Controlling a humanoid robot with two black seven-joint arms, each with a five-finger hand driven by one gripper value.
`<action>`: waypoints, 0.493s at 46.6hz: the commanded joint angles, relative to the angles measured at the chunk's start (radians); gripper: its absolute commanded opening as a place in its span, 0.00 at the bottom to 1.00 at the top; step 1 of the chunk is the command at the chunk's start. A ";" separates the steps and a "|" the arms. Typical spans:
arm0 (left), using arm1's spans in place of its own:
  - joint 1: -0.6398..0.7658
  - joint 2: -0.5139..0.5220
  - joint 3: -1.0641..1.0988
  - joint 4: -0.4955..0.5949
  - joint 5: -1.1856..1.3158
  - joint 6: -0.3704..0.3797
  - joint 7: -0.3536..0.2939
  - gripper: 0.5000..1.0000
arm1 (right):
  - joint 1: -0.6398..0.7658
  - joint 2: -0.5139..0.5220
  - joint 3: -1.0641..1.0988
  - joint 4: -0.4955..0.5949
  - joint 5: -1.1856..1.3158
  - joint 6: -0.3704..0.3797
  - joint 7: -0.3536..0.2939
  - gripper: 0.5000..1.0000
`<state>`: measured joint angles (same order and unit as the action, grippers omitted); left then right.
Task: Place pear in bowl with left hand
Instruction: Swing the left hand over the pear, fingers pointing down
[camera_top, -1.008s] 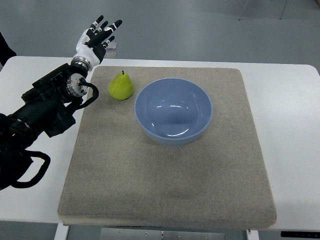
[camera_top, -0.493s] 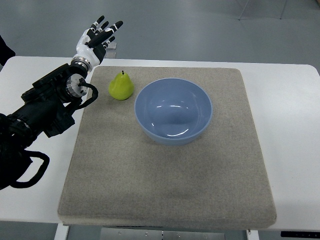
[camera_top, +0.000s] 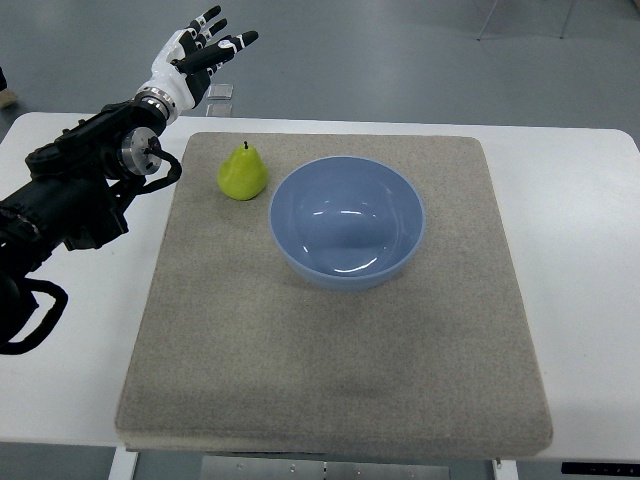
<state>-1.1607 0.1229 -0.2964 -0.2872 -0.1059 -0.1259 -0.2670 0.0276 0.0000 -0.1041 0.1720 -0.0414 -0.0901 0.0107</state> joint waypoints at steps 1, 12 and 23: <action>-0.013 0.006 0.048 -0.001 0.000 -0.020 -0.001 0.98 | 0.000 0.000 0.000 0.000 0.000 0.000 0.000 0.85; -0.059 0.044 0.187 -0.001 0.055 -0.100 -0.001 0.98 | 0.000 0.000 0.000 0.000 0.000 0.000 0.000 0.85; -0.089 0.099 0.215 -0.001 0.308 -0.267 -0.004 0.98 | 0.000 0.000 0.000 0.001 0.000 0.001 0.000 0.85</action>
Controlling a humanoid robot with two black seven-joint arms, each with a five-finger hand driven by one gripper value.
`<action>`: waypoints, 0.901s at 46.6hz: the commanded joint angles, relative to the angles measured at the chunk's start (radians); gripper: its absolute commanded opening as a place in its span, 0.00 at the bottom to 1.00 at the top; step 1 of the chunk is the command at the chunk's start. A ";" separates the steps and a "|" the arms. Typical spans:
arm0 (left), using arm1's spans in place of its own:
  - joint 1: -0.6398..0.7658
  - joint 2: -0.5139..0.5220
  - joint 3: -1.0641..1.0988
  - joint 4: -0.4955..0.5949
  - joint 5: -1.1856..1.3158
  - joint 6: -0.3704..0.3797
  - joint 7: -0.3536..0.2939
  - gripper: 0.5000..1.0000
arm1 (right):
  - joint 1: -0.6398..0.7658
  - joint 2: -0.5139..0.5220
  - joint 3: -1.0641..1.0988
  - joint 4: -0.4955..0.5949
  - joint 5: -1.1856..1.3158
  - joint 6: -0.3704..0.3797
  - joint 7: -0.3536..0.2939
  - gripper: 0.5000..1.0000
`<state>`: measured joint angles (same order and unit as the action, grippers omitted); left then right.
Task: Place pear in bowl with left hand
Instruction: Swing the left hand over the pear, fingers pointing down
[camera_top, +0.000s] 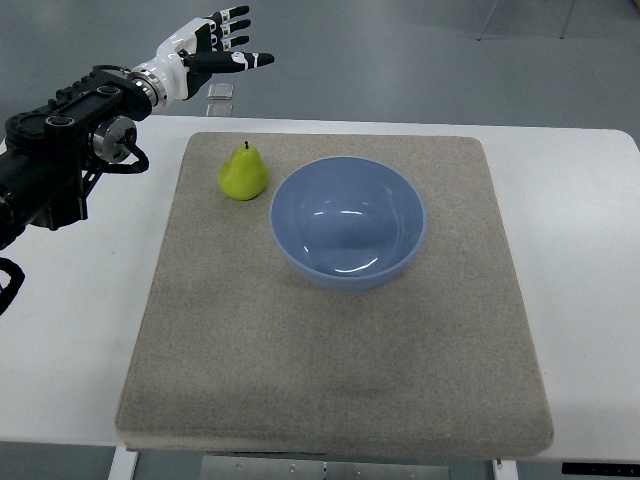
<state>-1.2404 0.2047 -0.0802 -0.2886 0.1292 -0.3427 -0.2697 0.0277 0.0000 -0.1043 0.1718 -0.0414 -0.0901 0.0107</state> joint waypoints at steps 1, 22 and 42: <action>-0.014 0.024 -0.001 0.000 0.090 -0.065 -0.003 0.98 | 0.000 0.000 0.000 0.000 0.000 0.000 0.000 0.85; -0.113 0.091 0.000 -0.029 0.440 -0.168 -0.006 0.98 | 0.000 0.000 0.000 0.000 0.000 0.000 0.000 0.85; -0.162 0.127 0.037 -0.187 0.734 -0.167 -0.014 0.97 | 0.000 0.000 0.000 0.000 0.000 0.000 0.000 0.85</action>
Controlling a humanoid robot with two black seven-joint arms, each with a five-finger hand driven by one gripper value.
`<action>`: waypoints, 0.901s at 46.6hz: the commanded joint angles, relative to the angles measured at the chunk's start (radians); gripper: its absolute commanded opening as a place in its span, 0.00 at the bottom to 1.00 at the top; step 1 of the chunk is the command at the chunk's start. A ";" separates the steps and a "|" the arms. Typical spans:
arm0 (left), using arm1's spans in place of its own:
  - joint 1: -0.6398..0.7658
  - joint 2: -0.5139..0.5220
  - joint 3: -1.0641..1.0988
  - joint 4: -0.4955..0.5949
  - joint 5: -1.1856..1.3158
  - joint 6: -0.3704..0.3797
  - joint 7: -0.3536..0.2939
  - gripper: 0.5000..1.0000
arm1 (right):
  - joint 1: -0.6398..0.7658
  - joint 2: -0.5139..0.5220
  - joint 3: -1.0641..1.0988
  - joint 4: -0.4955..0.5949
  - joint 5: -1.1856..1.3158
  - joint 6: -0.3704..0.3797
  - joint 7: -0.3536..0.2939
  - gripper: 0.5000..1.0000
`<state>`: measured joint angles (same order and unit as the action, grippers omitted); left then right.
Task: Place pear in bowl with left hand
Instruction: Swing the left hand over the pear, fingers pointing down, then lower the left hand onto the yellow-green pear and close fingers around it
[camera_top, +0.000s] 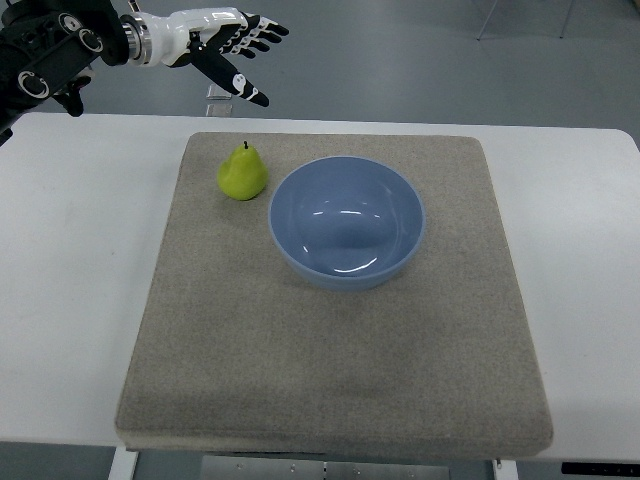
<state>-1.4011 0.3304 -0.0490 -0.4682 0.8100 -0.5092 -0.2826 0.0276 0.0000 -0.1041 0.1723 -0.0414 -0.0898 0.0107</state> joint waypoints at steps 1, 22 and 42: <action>-0.001 0.001 0.006 -0.009 0.069 0.000 -0.001 0.97 | 0.000 0.000 0.000 -0.001 0.000 -0.001 0.000 0.85; 0.004 0.001 0.041 -0.060 0.363 0.012 -0.001 0.87 | 0.000 0.000 0.000 0.000 0.000 -0.001 0.000 0.85; 0.014 -0.011 0.139 -0.060 0.439 0.095 -0.001 0.85 | 0.000 0.000 0.000 -0.001 0.000 -0.001 0.000 0.85</action>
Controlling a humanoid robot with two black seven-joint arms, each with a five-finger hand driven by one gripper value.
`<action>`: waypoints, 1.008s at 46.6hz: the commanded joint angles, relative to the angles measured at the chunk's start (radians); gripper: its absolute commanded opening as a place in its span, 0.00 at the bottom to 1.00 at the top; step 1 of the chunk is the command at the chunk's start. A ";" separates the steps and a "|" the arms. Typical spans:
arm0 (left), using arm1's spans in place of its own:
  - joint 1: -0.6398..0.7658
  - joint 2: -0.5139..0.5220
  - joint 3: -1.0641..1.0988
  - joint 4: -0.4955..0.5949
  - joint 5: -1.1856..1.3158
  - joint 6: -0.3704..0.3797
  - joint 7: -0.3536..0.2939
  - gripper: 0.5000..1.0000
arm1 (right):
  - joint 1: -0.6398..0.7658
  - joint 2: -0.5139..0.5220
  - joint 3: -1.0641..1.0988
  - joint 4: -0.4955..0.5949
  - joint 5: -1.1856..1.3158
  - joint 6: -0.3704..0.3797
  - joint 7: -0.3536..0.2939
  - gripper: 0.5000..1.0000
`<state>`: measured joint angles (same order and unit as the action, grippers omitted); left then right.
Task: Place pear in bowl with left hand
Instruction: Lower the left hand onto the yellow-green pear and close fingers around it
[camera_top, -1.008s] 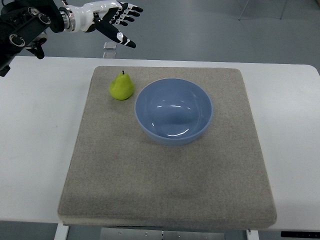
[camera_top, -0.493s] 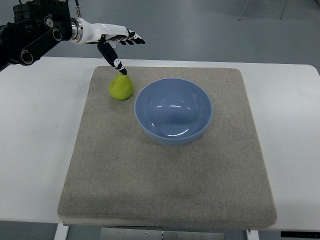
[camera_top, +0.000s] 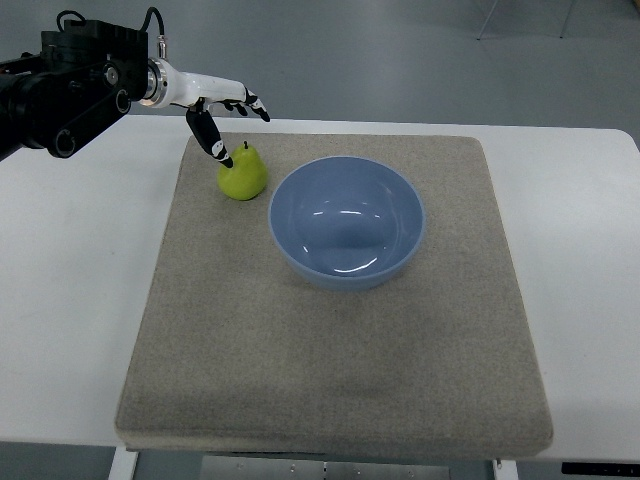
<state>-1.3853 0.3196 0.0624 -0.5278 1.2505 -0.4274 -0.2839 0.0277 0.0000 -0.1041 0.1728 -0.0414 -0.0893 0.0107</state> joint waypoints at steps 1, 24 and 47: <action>-0.001 -0.001 0.034 -0.001 -0.002 0.016 -0.001 0.85 | 0.000 0.000 0.000 -0.001 0.000 0.000 0.000 0.85; 0.034 -0.008 0.051 -0.021 0.047 0.029 -0.001 0.87 | 0.000 0.000 0.000 -0.001 0.000 -0.001 0.000 0.85; 0.048 -0.045 0.048 -0.021 0.064 0.065 -0.006 0.91 | 0.000 0.000 0.000 -0.001 0.000 -0.001 0.000 0.85</action>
<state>-1.3309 0.2746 0.1117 -0.5483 1.3148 -0.3619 -0.2894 0.0276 0.0000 -0.1044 0.1719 -0.0414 -0.0903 0.0107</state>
